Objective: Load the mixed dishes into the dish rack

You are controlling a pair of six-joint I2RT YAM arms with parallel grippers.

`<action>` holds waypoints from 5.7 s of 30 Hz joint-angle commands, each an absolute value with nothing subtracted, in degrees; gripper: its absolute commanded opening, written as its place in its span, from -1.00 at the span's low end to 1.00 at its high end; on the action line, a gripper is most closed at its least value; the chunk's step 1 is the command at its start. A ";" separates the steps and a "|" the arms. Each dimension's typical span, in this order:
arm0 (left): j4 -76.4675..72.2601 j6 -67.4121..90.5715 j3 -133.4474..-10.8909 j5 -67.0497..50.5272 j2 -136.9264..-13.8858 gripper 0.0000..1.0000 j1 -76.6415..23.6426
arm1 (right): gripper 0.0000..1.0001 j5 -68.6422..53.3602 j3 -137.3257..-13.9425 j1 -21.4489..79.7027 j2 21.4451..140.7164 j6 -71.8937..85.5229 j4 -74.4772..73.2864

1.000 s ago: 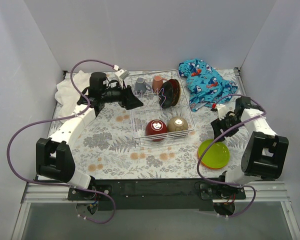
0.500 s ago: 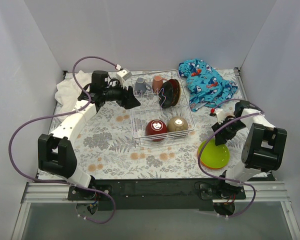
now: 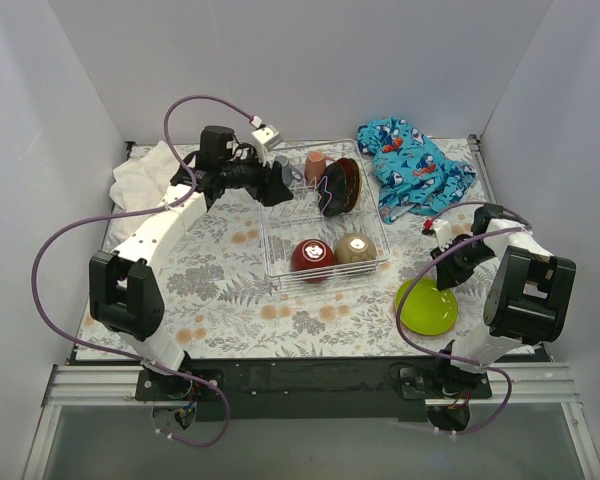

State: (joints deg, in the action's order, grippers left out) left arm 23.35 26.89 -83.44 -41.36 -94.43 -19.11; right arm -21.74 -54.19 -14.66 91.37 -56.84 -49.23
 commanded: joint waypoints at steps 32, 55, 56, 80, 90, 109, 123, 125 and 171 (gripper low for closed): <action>12.48 36.12 -83.76 -46.58 -97.03 0.16 -32.69 | -0.97 -32.70 -63.02 -14.85 68.99 -59.76 -56.69; 15.21 33.66 -84.46 -43.42 -96.94 0.16 -33.93 | -0.16 -29.62 -60.38 -15.12 84.92 -52.21 -44.21; 15.21 33.58 -84.55 -43.42 -97.03 0.16 -33.93 | -0.14 -30.23 -60.21 -15.12 84.21 -52.29 -44.56; 14.41 36.13 -82.09 -42.63 -96.15 0.18 -33.93 | 0.05 -24.87 -56.69 -15.03 89.47 -51.42 -36.21; 14.85 35.16 -82.61 -41.84 -97.91 0.19 -33.93 | 0.00 -25.48 -58.27 -15.03 93.87 -52.99 -36.82; 14.41 35.24 -85.25 -41.66 -101.25 0.19 -34.19 | -0.78 -20.40 -56.25 -15.03 92.02 -55.46 -30.68; 11.35 37.52 -88.06 -46.14 -102.91 0.19 -34.19 | -0.97 -24.50 -57.83 -14.85 78.68 -56.16 -33.48; 10.46 39.28 -90.34 -47.54 -104.14 0.19 -34.28 | -0.97 -26.18 -56.79 -14.85 76.65 -56.25 -33.84; 1.23 34.90 -94.67 -44.48 -112.52 0.20 -47.20 | 0.06 -28.21 -67.59 -21.09 89.39 -32.26 -37.28</action>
